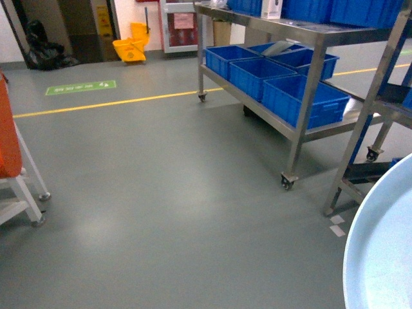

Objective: Place blue tray on left shelf second layer neatly

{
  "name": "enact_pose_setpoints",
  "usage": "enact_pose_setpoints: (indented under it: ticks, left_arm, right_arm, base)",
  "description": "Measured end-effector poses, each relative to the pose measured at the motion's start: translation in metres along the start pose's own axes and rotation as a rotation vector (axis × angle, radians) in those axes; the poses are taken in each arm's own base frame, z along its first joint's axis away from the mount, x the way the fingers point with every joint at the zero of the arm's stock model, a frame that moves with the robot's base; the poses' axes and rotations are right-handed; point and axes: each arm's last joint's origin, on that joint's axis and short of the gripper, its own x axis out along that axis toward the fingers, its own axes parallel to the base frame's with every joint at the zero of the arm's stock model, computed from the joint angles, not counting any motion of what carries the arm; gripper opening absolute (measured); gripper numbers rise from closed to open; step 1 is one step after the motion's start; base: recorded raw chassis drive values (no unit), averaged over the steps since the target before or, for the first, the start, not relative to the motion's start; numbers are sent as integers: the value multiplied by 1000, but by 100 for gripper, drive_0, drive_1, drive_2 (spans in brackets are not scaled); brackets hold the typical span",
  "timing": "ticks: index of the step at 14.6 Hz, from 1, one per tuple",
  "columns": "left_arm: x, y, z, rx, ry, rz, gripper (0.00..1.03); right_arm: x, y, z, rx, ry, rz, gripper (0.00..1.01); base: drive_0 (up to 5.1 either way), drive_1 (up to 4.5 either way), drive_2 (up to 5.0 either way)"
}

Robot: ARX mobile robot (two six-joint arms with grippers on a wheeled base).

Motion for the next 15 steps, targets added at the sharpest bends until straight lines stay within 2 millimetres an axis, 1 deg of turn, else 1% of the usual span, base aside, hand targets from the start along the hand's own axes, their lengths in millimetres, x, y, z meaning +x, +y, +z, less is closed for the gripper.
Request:
enact_pose_setpoints:
  ticks: [15]
  left_arm:
    - [0, 0, 0, 0, 0, 0, 98]
  right_arm:
    - [0, 0, 0, 0, 0, 0, 2]
  base:
    - [-145, -145, -145]
